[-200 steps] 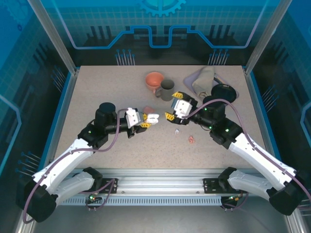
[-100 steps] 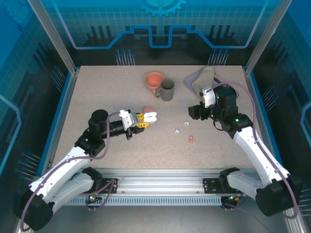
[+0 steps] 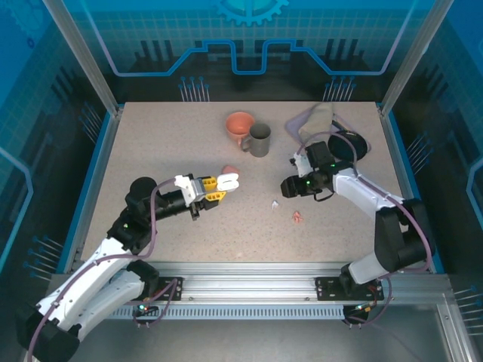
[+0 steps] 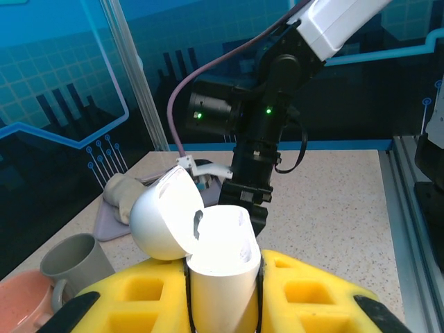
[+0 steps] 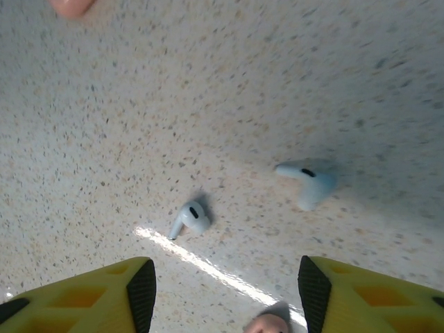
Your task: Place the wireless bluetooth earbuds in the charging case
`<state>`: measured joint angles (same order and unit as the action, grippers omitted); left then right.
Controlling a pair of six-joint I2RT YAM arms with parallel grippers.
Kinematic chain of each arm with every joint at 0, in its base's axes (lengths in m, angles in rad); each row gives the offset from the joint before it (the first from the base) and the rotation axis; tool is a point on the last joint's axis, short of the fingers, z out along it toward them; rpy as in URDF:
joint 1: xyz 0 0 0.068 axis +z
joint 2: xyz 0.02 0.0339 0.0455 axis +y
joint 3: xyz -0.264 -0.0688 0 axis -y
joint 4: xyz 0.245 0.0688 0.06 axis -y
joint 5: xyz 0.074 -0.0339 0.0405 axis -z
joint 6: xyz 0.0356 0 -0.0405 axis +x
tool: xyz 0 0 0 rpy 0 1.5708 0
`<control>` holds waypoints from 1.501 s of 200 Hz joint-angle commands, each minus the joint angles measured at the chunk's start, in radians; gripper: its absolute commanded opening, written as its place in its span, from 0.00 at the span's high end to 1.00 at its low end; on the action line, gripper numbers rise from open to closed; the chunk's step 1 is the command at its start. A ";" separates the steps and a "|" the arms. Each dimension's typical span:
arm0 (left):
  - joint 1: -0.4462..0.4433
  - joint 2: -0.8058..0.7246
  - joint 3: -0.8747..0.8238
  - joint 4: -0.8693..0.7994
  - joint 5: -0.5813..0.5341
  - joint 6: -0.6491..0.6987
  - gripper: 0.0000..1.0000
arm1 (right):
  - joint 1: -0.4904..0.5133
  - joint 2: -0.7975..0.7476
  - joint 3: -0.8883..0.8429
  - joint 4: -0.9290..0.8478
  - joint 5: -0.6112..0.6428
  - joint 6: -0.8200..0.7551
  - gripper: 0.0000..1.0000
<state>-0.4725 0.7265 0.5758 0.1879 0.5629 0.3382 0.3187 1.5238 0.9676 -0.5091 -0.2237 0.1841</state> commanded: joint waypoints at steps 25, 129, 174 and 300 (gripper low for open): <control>-0.007 -0.010 -0.007 -0.005 -0.008 -0.008 1.00 | 0.082 0.128 0.105 -0.062 0.019 -0.012 0.41; -0.007 -0.012 -0.005 -0.021 -0.011 -0.006 1.00 | 0.141 0.285 0.185 -0.086 0.002 -0.026 0.42; -0.008 -0.019 -0.007 -0.034 -0.016 -0.005 1.00 | 0.158 0.324 0.207 -0.101 0.007 -0.032 0.42; -0.007 -0.030 -0.008 -0.053 -0.026 0.002 1.00 | 0.163 0.320 0.177 -0.140 -0.052 -0.039 0.49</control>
<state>-0.4725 0.7101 0.5732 0.1360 0.5457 0.3386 0.4667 1.8488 1.1530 -0.6182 -0.2291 0.1558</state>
